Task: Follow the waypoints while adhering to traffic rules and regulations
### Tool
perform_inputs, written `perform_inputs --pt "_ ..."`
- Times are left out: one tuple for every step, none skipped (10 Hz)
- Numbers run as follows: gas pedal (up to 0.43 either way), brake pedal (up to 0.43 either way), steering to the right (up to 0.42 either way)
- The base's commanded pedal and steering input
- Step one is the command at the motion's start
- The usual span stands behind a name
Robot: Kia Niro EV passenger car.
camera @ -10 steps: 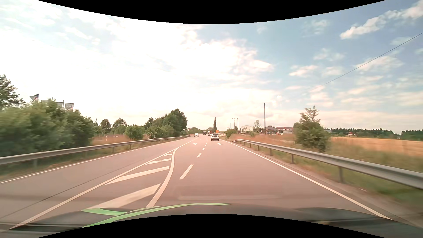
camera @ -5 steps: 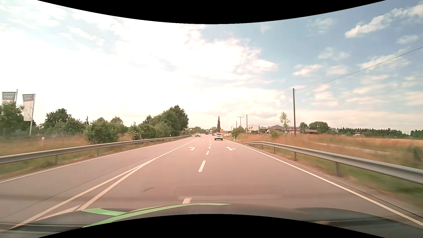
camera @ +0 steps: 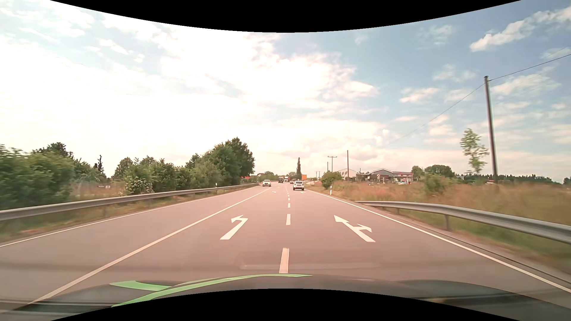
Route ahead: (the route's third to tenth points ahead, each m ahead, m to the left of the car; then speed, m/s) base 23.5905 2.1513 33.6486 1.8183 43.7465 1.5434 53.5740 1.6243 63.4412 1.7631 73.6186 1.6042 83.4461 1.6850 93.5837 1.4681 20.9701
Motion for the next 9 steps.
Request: perform_inputs --pt "0.000 0.134 -0.003" --pt "0.000 0.140 -0.002" --pt "0.000 0.146 -0.001" --pt "0.000 0.152 0.000" --pt "0.000 0.152 0.000" --pt "0.000 0.159 0.000" --pt "0.000 0.171 0.000" --pt "0.000 0.171 0.000" --pt "0.000 0.177 0.000"
